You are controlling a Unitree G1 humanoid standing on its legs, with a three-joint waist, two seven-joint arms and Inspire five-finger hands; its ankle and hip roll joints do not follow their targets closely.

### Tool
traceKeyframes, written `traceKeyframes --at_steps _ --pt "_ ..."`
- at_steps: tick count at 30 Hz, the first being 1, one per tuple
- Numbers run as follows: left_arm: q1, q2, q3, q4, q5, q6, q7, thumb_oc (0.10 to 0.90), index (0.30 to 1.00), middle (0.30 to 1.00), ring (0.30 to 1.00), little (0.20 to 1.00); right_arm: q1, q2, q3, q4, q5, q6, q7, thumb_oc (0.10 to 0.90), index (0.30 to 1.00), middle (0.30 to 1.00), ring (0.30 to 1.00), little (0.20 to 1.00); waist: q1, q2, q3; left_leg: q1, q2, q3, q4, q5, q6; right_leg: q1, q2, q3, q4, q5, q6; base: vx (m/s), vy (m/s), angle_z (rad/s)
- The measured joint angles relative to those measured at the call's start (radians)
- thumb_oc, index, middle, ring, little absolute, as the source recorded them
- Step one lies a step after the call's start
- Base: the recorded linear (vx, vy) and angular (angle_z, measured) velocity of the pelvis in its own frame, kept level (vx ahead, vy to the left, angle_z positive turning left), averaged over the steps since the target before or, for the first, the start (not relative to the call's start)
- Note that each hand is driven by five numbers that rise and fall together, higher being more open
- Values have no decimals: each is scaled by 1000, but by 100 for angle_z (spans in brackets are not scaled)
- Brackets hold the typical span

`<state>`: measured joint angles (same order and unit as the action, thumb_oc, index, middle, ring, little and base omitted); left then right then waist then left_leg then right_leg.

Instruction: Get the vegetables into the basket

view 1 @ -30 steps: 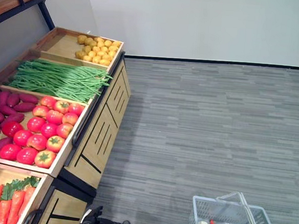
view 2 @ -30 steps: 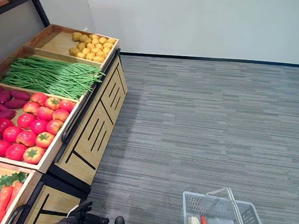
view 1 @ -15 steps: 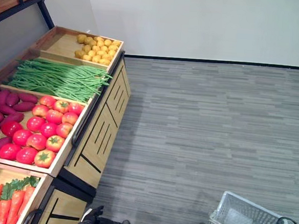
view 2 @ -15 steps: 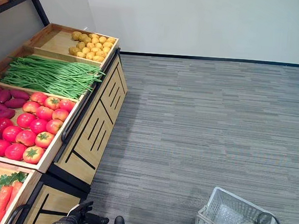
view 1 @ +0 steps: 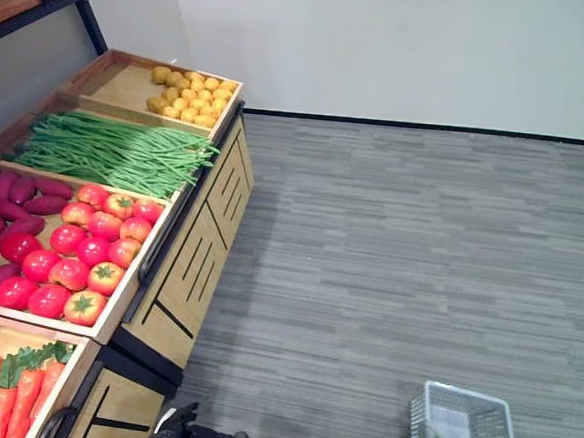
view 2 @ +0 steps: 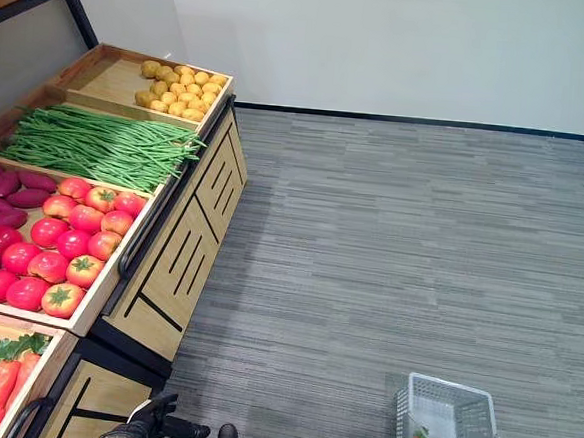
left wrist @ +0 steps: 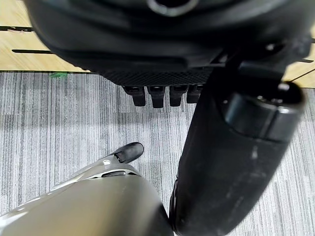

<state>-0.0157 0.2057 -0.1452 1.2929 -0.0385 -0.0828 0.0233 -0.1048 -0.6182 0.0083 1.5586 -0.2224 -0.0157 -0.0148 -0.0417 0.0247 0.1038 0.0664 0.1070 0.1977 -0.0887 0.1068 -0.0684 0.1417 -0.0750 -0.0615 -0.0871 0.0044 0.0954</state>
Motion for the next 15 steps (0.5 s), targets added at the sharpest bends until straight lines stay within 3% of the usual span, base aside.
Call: traceKeyframes --at_steps 6,15 --pt "1 -1 0 1 0 -2 8 900 1000 1000 1000 1000 44 70 45 -70 96 -12 -8 900 1000 1000 1000 1000 1 -3 -7 0 1 -1 0 1 1 0 1 -1 0 3 -4 0 0 0" --pt "14 -9 4 19 0 -13 21 900 1000 1000 1000 1000 101 256 110 -124 204 -64 33 900 1000 1000 1000 1000 1 -3 -36 4 5 0 0 0 1 4 5 0 0 1 -5 0 0 0"
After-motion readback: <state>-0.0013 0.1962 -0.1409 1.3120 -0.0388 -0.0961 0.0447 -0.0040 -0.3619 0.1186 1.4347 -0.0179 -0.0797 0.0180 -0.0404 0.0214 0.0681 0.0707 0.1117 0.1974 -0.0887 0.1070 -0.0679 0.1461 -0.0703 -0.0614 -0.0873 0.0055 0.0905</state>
